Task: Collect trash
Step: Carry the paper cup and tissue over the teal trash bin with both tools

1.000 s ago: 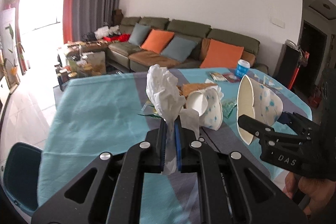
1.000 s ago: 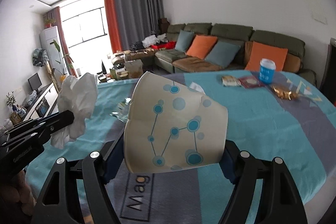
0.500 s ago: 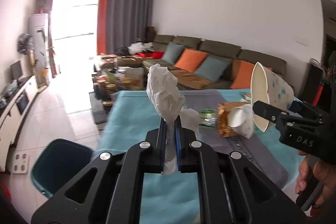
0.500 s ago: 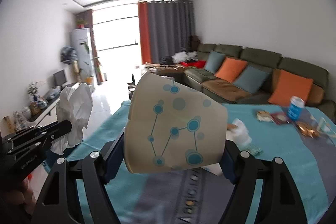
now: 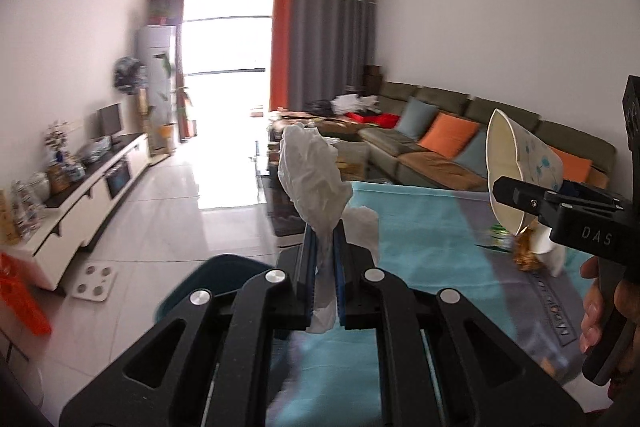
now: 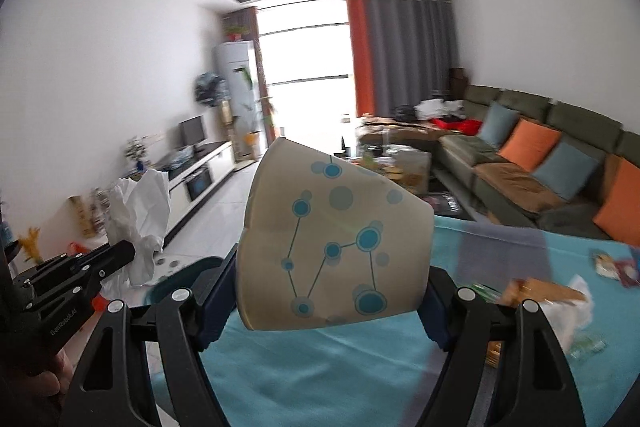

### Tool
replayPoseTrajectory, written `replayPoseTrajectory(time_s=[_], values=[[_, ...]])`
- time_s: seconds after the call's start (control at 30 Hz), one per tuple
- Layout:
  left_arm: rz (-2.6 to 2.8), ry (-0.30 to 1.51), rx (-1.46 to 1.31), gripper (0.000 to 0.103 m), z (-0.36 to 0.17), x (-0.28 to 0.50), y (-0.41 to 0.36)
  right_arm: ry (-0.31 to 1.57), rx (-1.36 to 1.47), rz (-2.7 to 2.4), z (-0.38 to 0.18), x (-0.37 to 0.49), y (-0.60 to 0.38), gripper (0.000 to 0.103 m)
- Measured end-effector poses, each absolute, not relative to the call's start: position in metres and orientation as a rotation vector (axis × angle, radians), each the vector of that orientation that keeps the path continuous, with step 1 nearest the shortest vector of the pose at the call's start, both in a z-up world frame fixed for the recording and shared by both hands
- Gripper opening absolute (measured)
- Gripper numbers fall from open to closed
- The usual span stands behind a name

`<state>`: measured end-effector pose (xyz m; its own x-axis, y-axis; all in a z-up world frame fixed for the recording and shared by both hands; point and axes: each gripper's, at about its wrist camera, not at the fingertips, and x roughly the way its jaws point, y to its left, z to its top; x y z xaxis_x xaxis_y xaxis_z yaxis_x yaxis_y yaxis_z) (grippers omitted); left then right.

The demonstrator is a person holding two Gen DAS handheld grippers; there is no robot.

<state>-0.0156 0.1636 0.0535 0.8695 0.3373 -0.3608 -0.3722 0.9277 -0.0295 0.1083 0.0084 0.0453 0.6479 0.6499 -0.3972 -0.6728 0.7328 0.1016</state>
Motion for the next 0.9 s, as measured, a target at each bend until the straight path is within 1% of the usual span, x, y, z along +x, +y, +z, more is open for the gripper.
replayPoseTrajectory(time_s=[0.17, 0.43, 0.63, 0.9], values=[[0.465, 0.365, -0.108, 0.009, 0.054, -0.031, 0.188, 0.44, -0.097, 0.844, 0.047, 0.107, 0.05, 0.075], [0.557, 0.4, -0.163, 0.009, 0.041, -0.043, 0.226, 0.533, -0.18, 0.99, 0.036, 0.111, 0.123, 0.075], [0.569, 0.462, -0.239, 0.009, 0.018, -0.037, 0.256, 0.622, -0.261, 1.05, 0.014, 0.116, 0.175, 0.075], [0.546, 0.579, -0.326, 0.01, -0.027, -0.014, 0.287, 0.768, -0.35, 1.06, -0.022, 0.133, 0.232, 0.075]])
